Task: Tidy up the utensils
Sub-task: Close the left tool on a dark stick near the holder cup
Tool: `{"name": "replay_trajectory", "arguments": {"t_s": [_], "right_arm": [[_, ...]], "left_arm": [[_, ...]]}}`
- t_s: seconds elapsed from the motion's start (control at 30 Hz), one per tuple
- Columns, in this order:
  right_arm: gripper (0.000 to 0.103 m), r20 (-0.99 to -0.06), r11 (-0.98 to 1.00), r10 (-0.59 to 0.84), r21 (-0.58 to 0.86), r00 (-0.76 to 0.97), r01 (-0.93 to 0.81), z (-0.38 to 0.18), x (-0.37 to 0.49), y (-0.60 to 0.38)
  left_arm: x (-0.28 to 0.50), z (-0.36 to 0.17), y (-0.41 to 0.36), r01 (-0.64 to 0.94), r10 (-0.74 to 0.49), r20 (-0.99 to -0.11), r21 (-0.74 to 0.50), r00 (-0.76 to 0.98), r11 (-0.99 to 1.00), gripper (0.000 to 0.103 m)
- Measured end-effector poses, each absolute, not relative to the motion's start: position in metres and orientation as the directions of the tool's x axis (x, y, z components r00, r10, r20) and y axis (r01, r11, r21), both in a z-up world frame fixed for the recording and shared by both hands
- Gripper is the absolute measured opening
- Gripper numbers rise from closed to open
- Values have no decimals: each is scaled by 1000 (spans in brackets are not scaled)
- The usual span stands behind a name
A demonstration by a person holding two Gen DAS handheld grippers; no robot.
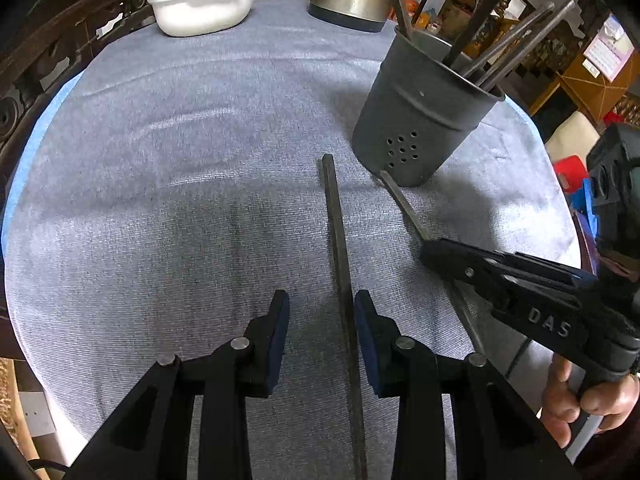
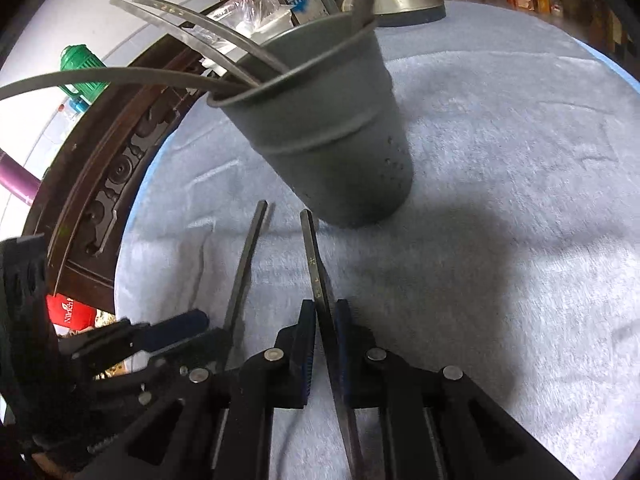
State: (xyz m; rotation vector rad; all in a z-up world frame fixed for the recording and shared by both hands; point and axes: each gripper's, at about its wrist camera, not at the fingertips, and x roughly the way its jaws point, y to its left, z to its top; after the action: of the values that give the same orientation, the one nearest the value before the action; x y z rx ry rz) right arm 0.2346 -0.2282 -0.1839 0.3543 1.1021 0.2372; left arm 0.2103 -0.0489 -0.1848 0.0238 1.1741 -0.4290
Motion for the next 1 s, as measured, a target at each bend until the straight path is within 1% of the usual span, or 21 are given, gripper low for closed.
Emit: {"name": "replay_trajectory", "arguments": {"t_s": [0.17,0.33,0.67,0.83,0.87,0.9,1.0], "right_arm": [[11,-826,913,366,407,429,4,-186,229,-233],[11,-831,920,353,393,430,2,-185,230,-228],[11,-822,911,374,412,430,-6,-185,229,-233],[11,-816,909,381,416,434,-15,-186,228,-234],[11,-816,910,381,415,435,-17,-186,228,-233],[11,-816,910,381,415,436,-19,-186,228,-233],[11,-814,910,383,414,436,-25,-186,228,-233]], "left_arm": [[207,-189,-60,354,-278,-902,-154,331,923,35],[211,-190,-66,360,-262,-905,-134,336,923,38],[226,-191,-72,367,-201,-908,-57,368,928,45],[227,-193,-79,382,-169,-904,-7,393,924,50],[228,-193,-81,387,-162,-903,6,399,922,52],[228,-194,-82,388,-159,-902,10,401,921,55],[232,-193,-81,388,-166,-902,3,399,922,58]]}}
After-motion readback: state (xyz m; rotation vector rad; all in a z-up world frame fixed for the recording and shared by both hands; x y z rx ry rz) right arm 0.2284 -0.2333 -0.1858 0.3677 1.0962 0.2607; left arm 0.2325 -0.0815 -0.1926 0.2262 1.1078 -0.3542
